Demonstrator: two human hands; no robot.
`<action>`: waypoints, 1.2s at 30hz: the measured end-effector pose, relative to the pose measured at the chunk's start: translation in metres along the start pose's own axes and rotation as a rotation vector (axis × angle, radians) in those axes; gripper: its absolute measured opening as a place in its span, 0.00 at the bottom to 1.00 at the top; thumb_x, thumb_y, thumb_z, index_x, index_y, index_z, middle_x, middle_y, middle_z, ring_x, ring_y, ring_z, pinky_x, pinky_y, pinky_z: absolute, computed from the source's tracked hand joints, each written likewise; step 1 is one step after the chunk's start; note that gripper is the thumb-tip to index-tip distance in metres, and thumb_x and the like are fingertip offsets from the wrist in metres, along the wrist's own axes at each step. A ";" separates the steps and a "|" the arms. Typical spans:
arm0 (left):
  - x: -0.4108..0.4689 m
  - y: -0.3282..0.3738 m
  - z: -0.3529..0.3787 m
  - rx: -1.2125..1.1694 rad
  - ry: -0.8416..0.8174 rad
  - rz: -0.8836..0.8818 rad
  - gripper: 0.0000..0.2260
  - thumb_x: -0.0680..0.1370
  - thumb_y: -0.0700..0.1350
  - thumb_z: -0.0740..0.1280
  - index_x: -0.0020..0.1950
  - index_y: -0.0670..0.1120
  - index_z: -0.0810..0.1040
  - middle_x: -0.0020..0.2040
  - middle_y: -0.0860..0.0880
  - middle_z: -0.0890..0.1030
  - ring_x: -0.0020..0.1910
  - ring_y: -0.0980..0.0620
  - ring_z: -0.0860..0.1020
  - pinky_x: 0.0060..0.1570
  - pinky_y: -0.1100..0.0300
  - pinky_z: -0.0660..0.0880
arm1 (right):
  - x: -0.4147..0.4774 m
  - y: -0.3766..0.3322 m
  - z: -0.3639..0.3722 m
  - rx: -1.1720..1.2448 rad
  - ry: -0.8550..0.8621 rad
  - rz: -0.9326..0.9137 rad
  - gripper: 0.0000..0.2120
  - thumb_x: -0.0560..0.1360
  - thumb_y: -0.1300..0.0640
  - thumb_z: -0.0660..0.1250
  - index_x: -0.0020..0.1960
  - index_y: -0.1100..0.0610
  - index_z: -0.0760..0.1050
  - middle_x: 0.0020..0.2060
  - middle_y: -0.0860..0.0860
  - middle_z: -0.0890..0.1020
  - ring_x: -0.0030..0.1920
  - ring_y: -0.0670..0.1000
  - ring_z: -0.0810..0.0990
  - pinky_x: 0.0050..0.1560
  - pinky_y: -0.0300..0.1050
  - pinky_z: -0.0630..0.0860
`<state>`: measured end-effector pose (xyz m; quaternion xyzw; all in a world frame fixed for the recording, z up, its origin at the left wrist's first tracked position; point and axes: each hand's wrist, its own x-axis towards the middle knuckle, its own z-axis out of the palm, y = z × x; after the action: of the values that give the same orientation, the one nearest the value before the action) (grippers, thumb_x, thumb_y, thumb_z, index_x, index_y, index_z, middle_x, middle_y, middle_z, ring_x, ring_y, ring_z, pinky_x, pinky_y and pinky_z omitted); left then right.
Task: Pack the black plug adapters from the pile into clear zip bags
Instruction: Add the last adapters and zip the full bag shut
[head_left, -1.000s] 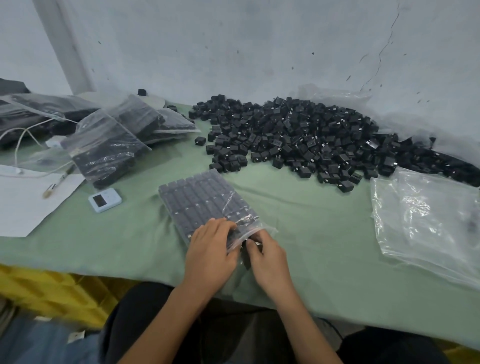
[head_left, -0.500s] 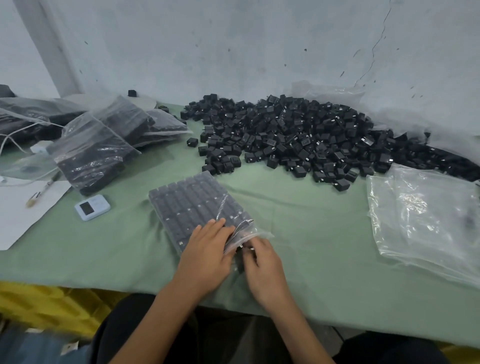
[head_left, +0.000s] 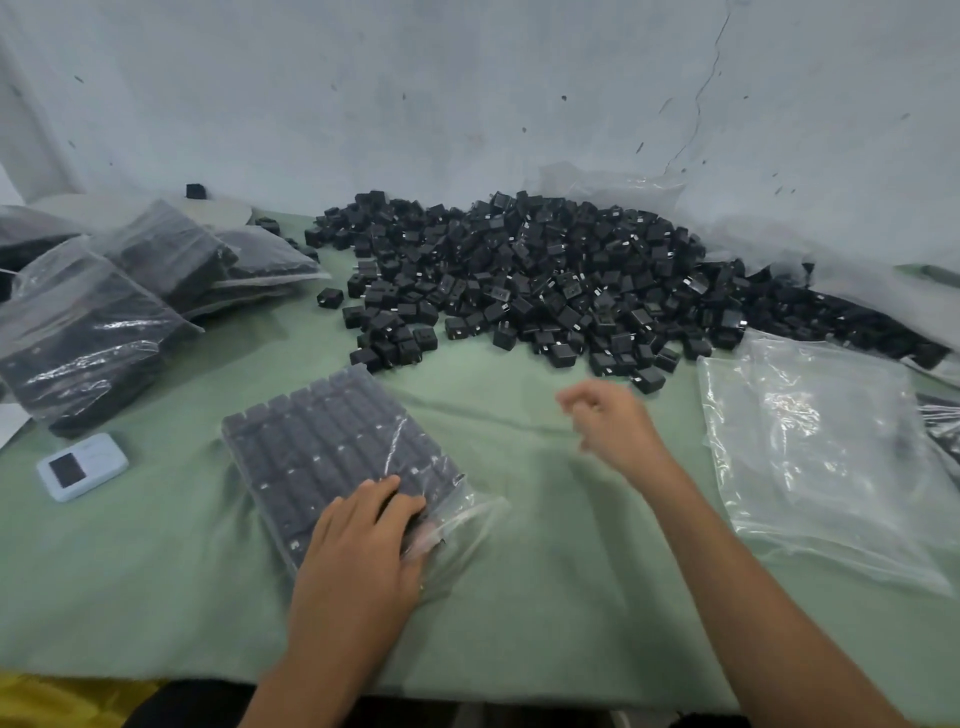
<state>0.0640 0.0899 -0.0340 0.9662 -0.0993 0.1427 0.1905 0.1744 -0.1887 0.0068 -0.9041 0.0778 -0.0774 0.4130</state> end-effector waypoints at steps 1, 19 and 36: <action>0.000 -0.001 0.001 0.009 0.009 0.005 0.16 0.74 0.55 0.64 0.55 0.49 0.83 0.61 0.48 0.81 0.61 0.43 0.79 0.64 0.44 0.73 | 0.025 0.006 -0.005 -0.185 0.078 -0.009 0.15 0.77 0.63 0.60 0.60 0.55 0.80 0.57 0.55 0.81 0.54 0.55 0.79 0.57 0.51 0.75; -0.001 0.000 0.002 0.021 0.066 0.010 0.19 0.76 0.57 0.59 0.55 0.50 0.84 0.62 0.49 0.80 0.61 0.45 0.79 0.65 0.49 0.70 | 0.047 0.023 -0.016 -0.166 0.021 0.126 0.10 0.77 0.53 0.63 0.58 0.52 0.74 0.50 0.53 0.82 0.51 0.58 0.79 0.53 0.52 0.76; 0.001 0.001 -0.002 0.035 -0.065 0.006 0.20 0.79 0.52 0.63 0.72 0.55 0.72 0.72 0.52 0.70 0.72 0.50 0.67 0.74 0.51 0.59 | -0.164 -0.051 0.070 0.721 -0.346 0.158 0.16 0.79 0.67 0.59 0.55 0.54 0.83 0.51 0.53 0.86 0.51 0.48 0.85 0.50 0.42 0.81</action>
<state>0.0645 0.0896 -0.0318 0.9732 -0.1056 0.1137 0.1697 0.0330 -0.0704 -0.0121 -0.6923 0.0441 0.0855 0.7152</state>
